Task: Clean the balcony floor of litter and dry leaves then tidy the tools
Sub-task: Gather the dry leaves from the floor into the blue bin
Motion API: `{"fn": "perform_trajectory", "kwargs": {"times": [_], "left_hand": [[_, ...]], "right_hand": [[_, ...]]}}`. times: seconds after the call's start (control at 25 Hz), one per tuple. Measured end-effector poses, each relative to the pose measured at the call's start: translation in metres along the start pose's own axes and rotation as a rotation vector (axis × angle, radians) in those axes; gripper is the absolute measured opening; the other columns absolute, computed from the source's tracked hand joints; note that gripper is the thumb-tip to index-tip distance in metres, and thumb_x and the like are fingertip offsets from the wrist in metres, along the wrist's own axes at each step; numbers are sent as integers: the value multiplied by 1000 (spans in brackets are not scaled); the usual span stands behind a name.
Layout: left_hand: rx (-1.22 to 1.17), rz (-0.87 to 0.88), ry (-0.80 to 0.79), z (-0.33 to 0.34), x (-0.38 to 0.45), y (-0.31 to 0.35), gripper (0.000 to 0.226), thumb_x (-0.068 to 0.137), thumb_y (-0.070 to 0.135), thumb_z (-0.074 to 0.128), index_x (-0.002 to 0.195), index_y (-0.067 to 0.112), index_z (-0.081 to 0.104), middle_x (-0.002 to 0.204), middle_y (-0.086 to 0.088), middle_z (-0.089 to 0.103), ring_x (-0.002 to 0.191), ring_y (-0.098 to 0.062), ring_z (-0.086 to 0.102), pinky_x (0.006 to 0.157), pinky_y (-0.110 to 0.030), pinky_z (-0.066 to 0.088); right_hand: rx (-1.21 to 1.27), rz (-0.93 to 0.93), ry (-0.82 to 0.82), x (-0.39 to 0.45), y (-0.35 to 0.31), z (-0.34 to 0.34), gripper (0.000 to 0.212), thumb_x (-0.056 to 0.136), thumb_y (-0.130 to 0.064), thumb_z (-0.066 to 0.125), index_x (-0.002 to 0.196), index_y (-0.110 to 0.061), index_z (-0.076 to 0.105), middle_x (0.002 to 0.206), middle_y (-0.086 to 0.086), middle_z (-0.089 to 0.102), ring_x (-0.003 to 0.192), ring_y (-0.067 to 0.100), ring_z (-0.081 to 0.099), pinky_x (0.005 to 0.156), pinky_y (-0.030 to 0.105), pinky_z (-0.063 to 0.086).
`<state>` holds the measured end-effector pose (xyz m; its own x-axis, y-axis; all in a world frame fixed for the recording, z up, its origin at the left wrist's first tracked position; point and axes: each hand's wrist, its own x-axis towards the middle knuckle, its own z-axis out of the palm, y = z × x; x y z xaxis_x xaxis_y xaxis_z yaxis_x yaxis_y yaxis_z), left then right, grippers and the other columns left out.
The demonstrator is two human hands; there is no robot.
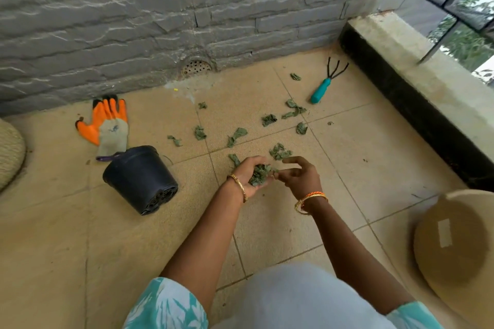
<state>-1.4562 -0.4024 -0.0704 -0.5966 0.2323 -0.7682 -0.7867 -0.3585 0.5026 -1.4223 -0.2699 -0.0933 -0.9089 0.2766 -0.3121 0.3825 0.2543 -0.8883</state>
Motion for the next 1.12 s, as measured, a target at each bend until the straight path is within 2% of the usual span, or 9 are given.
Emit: {"fn": "perform_trajectory", "kwargs": {"times": [0.2, 0.28, 0.36, 0.44, 0.52, 0.68, 0.88, 1.0, 1.12], "left_hand": [[153, -11, -20, 10, 7, 6, 13, 90, 10, 55, 78, 9, 60, 79, -9, 62, 73, -20, 58, 75, -31, 50], [178, -15, 27, 9, 13, 6, 14, 90, 9, 55, 76, 8, 60, 78, -9, 62, 70, -18, 59, 67, -27, 51], [176, -6, 72, 8, 18, 9, 18, 92, 10, 52, 76, 8, 60, 74, -7, 60, 63, -16, 57, 54, -22, 50], [166, 3, 117, 5, 24, 16, 19, 93, 13, 49, 77, 7, 57, 73, -7, 57, 59, -15, 54, 45, -19, 47], [114, 13, 158, 1, 31, 24, 17, 94, 12, 50, 78, 6, 54, 73, -10, 55, 60, -17, 53, 44, -21, 48], [59, 19, 164, -5, 37, 32, 15, 93, 11, 52, 81, 3, 53, 77, -13, 56, 62, -19, 56, 51, -24, 52], [31, 2, 179, -21, 41, 25, 12, 92, 9, 55, 82, 2, 56, 81, -13, 58, 67, -20, 58, 55, -26, 53], [44, 3, 168, -28, 42, 23, 11, 92, 8, 56, 84, 1, 58, 79, -14, 59, 65, -21, 60, 51, -24, 53], [45, 19, 167, -28, 42, 24, 10, 91, 7, 56, 85, 1, 58, 79, -14, 60, 65, -21, 60, 53, -24, 53]], "right_hand": [[-58, 19, -33, 11, -6, 10, 20, 80, 2, 65, 70, -16, 64, 77, 10, 69, 72, 26, 66, 59, 29, 53], [-144, 7, -31, 16, -6, 14, 14, 80, -1, 66, 74, -13, 65, 79, 8, 67, 73, 23, 63, 68, 33, 53], [-22, 36, -59, 26, -11, 12, 9, 81, -2, 66, 76, -10, 66, 82, 9, 66, 75, 22, 61, 72, 35, 54], [70, 50, 81, 40, -15, 9, 3, 83, -7, 66, 84, -9, 68, 90, 10, 68, 81, 20, 63, 77, 35, 55], [-144, 43, 249, 55, -13, 6, 22, 83, -18, 69, 102, -8, 67, 106, 12, 66, 93, 21, 60, 83, 32, 50], [-575, 20, 119, 62, 0, 22, 58, 77, -37, 73, 122, -5, 55, 126, 17, 43, 120, 33, 39, 99, 40, 40], [-473, -115, 254, 63, 17, 30, 22, 90, -6, 56, 108, -4, 67, 108, 16, 54, 102, 31, 52, 83, 27, 40], [-373, -39, 310, 71, 21, 18, 21, 87, -3, 57, 102, -6, 71, 105, 16, 63, 101, 30, 57, 84, 26, 42], [-355, -49, 394, 71, 16, 14, 27, 88, 1, 52, 111, -4, 67, 115, 17, 59, 107, 30, 55, 86, 24, 40]]}}
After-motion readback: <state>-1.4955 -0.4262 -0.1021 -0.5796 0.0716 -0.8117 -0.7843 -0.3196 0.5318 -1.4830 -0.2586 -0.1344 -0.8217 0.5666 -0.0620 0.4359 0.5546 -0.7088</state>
